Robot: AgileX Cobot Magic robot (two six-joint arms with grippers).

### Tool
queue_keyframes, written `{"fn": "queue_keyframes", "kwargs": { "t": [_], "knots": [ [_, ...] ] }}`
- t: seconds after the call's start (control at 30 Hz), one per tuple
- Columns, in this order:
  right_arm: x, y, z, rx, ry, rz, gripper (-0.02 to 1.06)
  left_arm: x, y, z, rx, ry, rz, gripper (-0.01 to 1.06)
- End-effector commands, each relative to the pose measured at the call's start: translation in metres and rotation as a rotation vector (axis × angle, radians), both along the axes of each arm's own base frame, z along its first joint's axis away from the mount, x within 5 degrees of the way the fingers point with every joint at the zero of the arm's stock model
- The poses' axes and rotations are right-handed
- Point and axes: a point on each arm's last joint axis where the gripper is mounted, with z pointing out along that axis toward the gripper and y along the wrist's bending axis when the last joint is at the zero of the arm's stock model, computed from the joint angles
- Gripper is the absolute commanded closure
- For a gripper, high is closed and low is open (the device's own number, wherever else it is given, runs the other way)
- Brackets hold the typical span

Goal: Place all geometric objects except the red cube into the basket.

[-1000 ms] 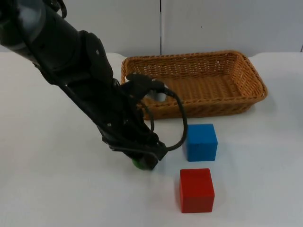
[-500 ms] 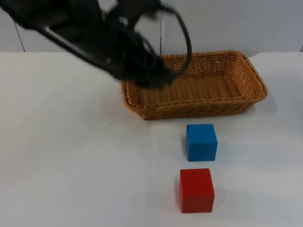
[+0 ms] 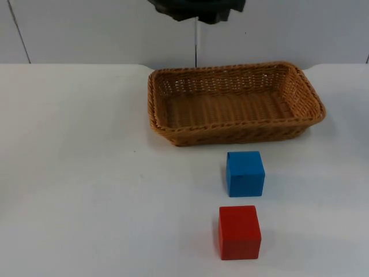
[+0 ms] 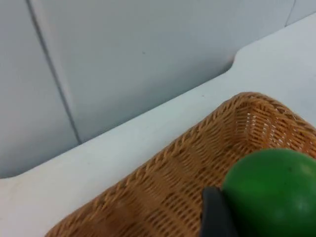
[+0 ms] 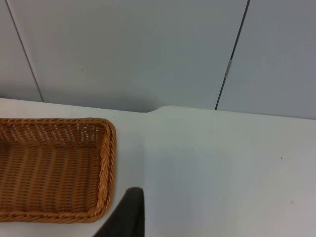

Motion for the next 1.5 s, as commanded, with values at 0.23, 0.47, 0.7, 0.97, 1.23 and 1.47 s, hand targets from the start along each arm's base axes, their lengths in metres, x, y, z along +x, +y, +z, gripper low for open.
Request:
{"fn": "queue_keyframes", "kwargs": {
  "t": [0.23, 0.47, 0.7, 0.97, 1.23, 1.47],
  "knots": [
    [-0.001, -0.001, 0.007, -0.023, -0.044, 0.008, -0.01, 0.038, -0.025, -0.070, -0.019, 0.117, 0.023, 1.04],
    [0.000, -0.001, 0.009, -0.022, -0.064, 0.010, -0.01, 0.031, -0.037, -0.098, 0.013, 0.160, 0.002, 0.93],
    [0.000, -0.001, 0.008, -0.022, -0.063, 0.010, -0.01, 0.027, -0.042, -0.098, 0.020, 0.174, -0.019, 0.00],
    [0.000, -0.001, 0.008, -0.022, -0.058, 0.010, -0.01, 0.016, -0.040, -0.065, 0.075, 0.197, -0.111, 0.00],
    [-0.002, -0.001, 0.006, -0.019, -0.030, 0.008, -0.01, -0.007, 0.010, 0.075, 0.014, -0.024, -0.040, 0.00],
    [-0.004, 0.002, 0.001, -0.038, 0.026, 0.058, -0.01, -0.052, 0.099, 0.130, -0.075, -0.123, 0.199, 0.00]
  ]
}}
